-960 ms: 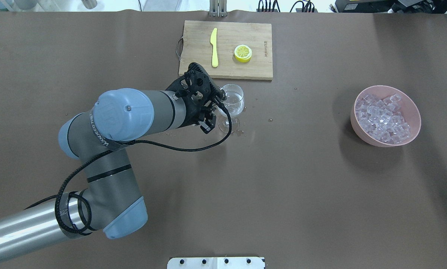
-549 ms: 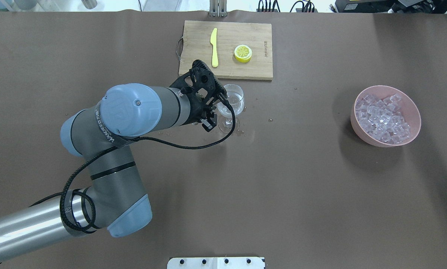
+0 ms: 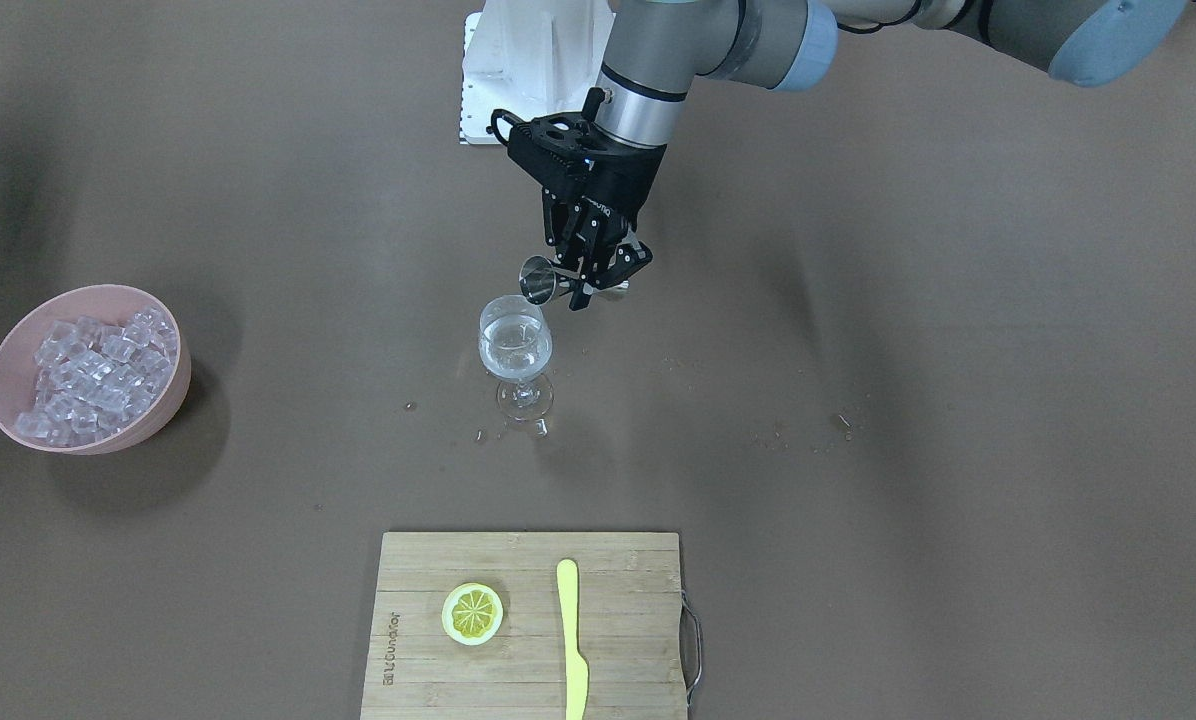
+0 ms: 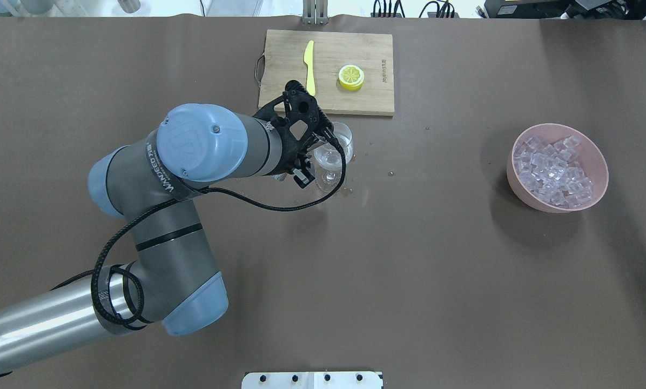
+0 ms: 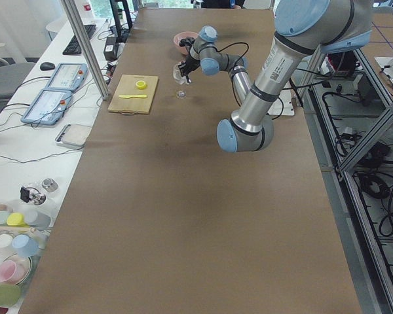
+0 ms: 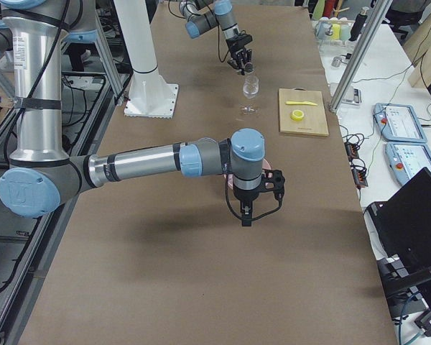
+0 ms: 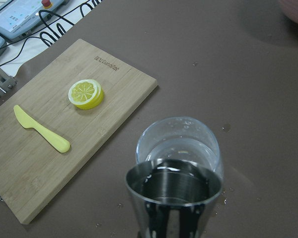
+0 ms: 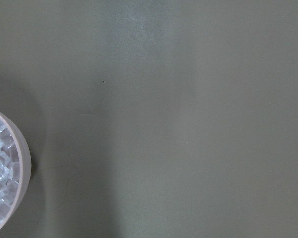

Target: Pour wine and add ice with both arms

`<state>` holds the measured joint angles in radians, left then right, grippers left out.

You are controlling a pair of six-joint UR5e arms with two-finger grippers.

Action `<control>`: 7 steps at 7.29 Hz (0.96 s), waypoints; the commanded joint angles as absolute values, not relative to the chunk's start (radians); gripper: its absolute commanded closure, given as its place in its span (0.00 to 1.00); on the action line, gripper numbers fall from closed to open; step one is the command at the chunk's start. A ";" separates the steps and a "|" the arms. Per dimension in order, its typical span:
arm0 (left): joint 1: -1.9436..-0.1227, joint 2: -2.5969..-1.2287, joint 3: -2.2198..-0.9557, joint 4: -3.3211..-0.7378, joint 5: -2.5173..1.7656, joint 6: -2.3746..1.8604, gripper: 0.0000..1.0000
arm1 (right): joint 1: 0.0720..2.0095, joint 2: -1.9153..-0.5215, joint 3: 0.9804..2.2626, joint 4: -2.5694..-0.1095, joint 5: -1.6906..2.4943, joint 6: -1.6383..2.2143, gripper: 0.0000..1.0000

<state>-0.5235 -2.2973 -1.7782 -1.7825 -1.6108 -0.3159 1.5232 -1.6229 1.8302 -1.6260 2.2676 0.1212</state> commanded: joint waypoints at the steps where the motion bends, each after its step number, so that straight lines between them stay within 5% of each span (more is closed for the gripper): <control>1: -0.525 -2.338 -1.778 -1.697 -1.612 -0.305 1.00 | 1.523 -1.623 1.832 -1.626 2.269 0.121 0.00; 7: -0.540 -2.407 -1.752 -1.569 -1.609 -0.268 1.00 | 1.523 -1.623 1.830 -1.626 2.267 0.121 0.00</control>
<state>-0.5385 -2.4030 -1.7653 -1.5748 -1.6099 -0.2709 1.5233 -1.6229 1.8300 -1.6260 2.2680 0.1212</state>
